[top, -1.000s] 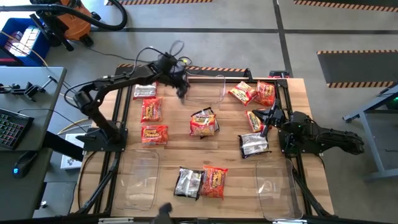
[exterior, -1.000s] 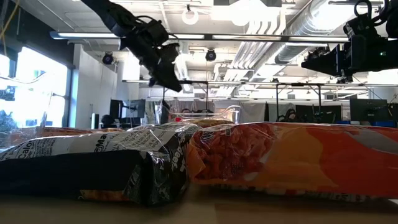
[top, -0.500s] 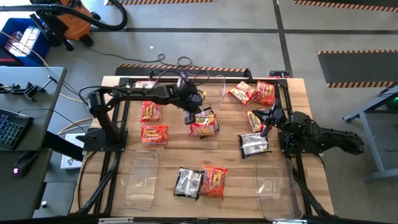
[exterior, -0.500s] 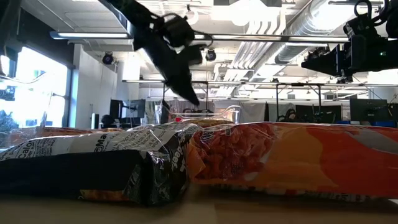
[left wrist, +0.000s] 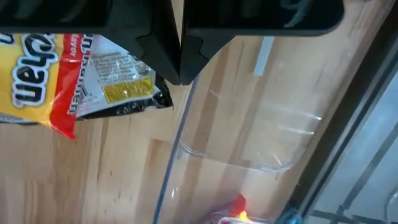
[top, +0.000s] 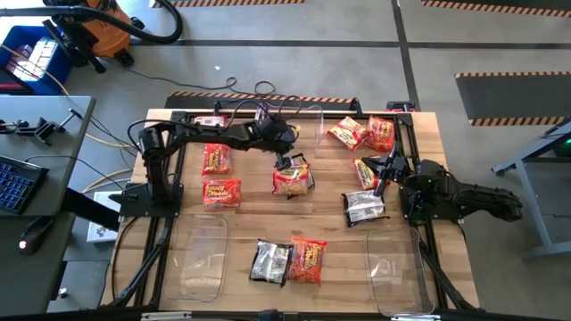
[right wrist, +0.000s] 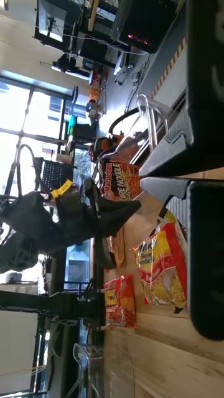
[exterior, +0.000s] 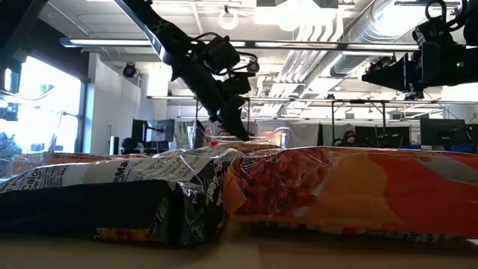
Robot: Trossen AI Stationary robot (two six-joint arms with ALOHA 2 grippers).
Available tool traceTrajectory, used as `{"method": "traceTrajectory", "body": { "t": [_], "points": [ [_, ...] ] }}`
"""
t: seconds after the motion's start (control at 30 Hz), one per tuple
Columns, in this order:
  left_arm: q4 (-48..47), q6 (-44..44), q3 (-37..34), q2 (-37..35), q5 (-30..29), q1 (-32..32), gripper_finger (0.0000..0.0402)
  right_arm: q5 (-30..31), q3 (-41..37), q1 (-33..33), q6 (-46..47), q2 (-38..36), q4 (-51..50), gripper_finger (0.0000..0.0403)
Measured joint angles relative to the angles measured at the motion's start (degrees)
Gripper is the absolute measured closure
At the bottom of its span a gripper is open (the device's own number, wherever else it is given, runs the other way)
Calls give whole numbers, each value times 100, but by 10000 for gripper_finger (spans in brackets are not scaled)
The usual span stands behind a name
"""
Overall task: Sort Maruchan noodles
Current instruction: Adjust the top transparent bin, then put the bottom red noodle pack into the bottom right transparent bin
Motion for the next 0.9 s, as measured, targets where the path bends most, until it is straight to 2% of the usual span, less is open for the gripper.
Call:
{"method": "traceTrajectory", "body": {
  "t": [0.33, 0.63, 0.7, 0.9],
  "points": [
    [245, -61, 1, 0, 34, 132, 402, -1, 2, 0, 0, 0, 0, 403],
    [298, -55, 1, -409, 41, 43, 402, -1, 1, 0, 0, 0, 0, 403],
    [318, -60, -15, -485, 209, -17, 402, -1, 1, 0, 0, 0, 0, 403],
    [1862, -444, -858, -819, 812, -323, 402, 0, 1, 0, 0, 0, 0, 403]
  ]
}}
